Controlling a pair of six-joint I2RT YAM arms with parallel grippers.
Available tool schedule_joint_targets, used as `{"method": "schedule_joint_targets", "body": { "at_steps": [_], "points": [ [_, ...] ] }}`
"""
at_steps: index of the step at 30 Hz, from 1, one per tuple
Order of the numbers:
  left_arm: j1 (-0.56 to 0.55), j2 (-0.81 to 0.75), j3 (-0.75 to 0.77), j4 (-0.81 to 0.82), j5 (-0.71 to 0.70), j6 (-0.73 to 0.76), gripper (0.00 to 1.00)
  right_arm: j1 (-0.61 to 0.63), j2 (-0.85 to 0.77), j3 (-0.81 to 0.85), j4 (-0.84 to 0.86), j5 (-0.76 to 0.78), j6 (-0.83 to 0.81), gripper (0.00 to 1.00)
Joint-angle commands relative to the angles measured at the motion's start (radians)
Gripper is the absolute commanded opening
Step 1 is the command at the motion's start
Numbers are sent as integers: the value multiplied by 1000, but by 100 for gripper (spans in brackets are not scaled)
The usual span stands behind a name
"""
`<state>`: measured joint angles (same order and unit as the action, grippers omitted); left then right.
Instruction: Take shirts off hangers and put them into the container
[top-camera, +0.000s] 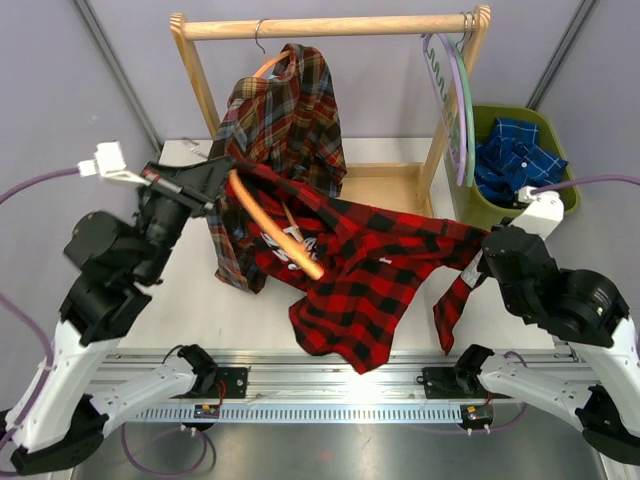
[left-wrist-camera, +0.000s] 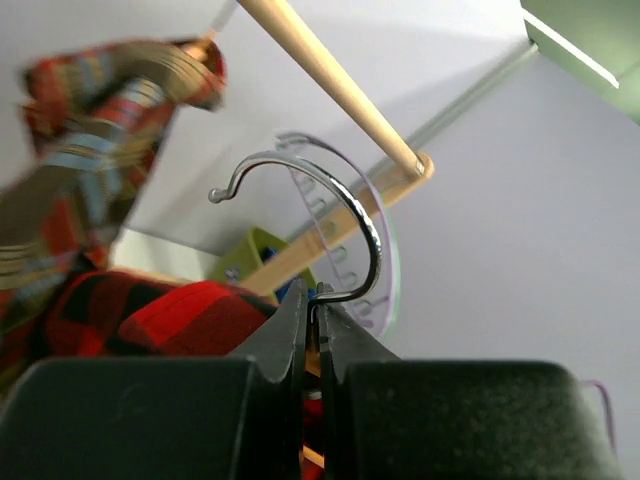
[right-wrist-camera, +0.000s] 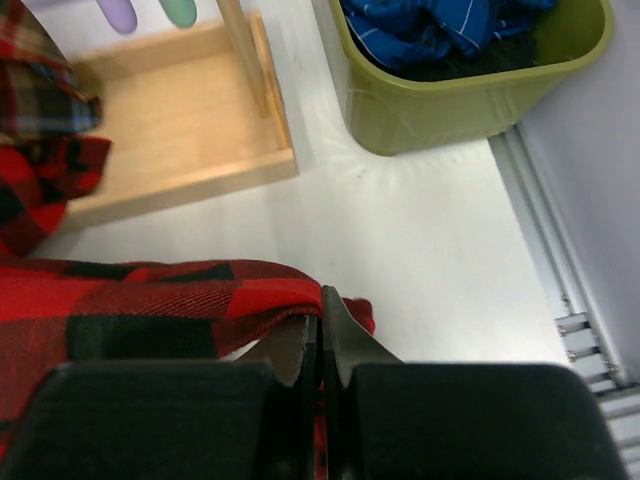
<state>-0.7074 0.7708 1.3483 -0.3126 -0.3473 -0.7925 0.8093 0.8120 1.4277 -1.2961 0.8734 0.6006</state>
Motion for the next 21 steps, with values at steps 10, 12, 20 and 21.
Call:
{"method": "schedule_joint_targets", "body": {
  "at_steps": [10,12,20,21],
  "points": [
    [-214,231,-49,130,485,-266,0,-13,75,-26,101,-63,-179,0],
    [-236,236,-57,132,493,-271,0,-13,93,-23,113,-76,-186,0],
    [-253,228,-68,187,510,-234,0,-12,125,-26,165,-204,-232,3],
    [-259,245,-45,137,499,-168,0,-13,128,-23,178,-236,-236,7]
  ]
}}
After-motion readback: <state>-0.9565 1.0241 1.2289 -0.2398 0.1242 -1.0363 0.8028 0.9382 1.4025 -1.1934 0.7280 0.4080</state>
